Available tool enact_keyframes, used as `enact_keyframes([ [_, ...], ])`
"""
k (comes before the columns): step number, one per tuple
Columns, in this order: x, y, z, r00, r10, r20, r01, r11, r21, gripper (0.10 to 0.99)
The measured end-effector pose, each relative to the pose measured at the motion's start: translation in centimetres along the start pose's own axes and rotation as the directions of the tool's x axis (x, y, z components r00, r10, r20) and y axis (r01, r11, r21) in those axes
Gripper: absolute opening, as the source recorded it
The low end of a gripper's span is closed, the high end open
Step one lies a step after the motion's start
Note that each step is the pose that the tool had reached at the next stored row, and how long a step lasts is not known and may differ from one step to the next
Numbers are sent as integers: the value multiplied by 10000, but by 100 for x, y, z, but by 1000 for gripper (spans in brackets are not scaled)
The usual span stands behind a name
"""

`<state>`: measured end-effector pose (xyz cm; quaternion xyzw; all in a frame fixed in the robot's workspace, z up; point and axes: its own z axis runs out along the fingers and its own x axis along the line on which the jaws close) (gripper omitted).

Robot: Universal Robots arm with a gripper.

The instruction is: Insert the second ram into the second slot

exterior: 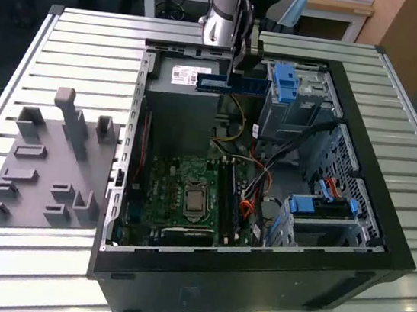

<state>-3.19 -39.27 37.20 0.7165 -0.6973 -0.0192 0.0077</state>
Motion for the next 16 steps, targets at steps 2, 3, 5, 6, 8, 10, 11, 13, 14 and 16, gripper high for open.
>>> enact_keyframes([
  [2,0,0,0,10000,0,0,0,10000,0,129],
  [3,0,0,0,10000,0,0,0,10000,0,129],
  [5,0,0,0,10000,0,1,0,10000,0,129],
  [6,0,0,0,10000,0,0,0,10000,0,129],
  [8,0,0,0,10000,0,1,0,10000,0,129],
  [10,1,0,0,10000,1,1,-1,10000,0,129],
  [11,5,1,-1,10000,1,0,-1,10000,-1,129],
  [13,13,1,0,10000,0,1,0,10000,0,129],
  [14,26,1,0,10000,0,0,0,10000,0,129],
  [16,46,1,-1,10000,0,0,0,10000,0,129],
])
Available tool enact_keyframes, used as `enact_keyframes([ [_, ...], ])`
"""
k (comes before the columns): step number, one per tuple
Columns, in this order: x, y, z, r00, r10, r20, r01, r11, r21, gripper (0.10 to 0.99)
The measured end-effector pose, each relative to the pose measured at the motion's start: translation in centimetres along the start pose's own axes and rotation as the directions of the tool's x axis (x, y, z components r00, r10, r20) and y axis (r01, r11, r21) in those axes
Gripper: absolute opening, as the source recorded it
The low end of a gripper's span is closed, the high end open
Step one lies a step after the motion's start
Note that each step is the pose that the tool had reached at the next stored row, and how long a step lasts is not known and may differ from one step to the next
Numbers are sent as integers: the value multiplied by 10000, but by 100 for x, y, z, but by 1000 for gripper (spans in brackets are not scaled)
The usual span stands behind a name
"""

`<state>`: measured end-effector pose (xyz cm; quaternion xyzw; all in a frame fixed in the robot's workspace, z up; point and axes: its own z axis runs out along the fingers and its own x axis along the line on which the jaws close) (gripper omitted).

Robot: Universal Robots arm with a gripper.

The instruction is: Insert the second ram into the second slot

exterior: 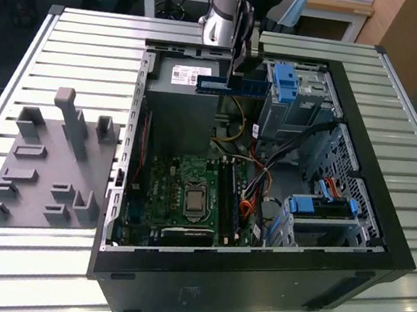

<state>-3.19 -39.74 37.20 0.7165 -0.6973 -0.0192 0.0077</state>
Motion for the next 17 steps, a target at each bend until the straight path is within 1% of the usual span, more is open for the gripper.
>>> enact_keyframes([
  [8,82,2,-1,10000,0,1,0,10000,1,129],
  [17,143,4,-2,10000,0,1,0,10000,1,129],
])
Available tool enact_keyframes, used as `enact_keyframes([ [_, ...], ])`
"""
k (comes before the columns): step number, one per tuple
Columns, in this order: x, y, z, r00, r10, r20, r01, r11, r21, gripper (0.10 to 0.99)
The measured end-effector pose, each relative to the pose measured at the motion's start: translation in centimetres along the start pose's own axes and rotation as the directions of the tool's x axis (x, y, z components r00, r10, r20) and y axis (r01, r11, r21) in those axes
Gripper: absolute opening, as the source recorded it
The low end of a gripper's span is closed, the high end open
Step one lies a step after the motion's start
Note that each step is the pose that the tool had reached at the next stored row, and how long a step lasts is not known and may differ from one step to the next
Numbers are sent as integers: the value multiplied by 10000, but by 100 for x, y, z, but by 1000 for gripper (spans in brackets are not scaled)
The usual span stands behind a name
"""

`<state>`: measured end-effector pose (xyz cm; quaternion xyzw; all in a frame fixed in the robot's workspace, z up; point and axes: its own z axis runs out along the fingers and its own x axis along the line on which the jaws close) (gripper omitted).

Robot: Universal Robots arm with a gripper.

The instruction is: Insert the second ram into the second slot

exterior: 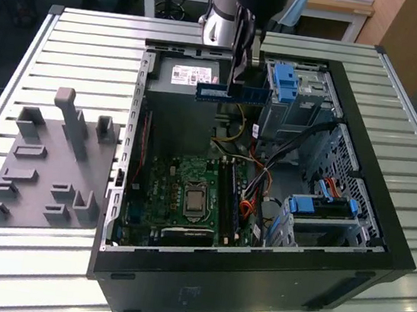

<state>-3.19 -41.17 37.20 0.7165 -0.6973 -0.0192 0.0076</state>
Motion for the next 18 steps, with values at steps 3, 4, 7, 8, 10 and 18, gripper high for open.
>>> enact_keyframes([
  [3,15,0,-1,10000,0,0,0,10000,0,129],
  [4,20,1,-1,10000,0,-1,0,10000,0,129],
  [7,35,1,-1,10000,0,0,0,10000,0,129],
  [8,40,1,-1,10000,0,0,0,10000,-1,129],
  [10,50,1,-1,10000,0,0,0,10000,0,129],
  [18,87,2,-2,10000,0,0,0,10000,0,129],
])
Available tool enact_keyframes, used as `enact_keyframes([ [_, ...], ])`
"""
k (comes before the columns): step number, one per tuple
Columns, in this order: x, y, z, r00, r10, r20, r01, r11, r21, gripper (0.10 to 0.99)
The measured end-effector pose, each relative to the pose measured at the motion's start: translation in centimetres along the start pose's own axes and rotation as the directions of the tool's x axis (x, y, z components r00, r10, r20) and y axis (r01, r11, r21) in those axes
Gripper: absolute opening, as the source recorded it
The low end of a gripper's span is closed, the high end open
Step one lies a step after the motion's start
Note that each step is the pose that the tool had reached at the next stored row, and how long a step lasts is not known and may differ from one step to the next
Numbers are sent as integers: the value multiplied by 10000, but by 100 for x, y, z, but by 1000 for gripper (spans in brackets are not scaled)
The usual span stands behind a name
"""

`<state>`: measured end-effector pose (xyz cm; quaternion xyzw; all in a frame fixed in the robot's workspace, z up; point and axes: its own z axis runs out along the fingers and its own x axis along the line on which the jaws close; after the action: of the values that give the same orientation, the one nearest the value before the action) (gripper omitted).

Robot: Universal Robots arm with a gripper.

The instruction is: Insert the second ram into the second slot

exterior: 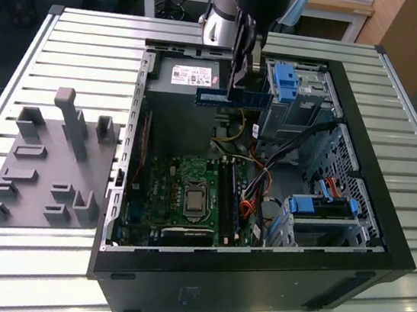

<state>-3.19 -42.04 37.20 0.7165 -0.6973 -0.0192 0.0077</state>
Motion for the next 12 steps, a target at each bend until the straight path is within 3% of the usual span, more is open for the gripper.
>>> enact_keyframes([
  [12,65,2,-1,10000,0,1,0,10000,0,129],
])
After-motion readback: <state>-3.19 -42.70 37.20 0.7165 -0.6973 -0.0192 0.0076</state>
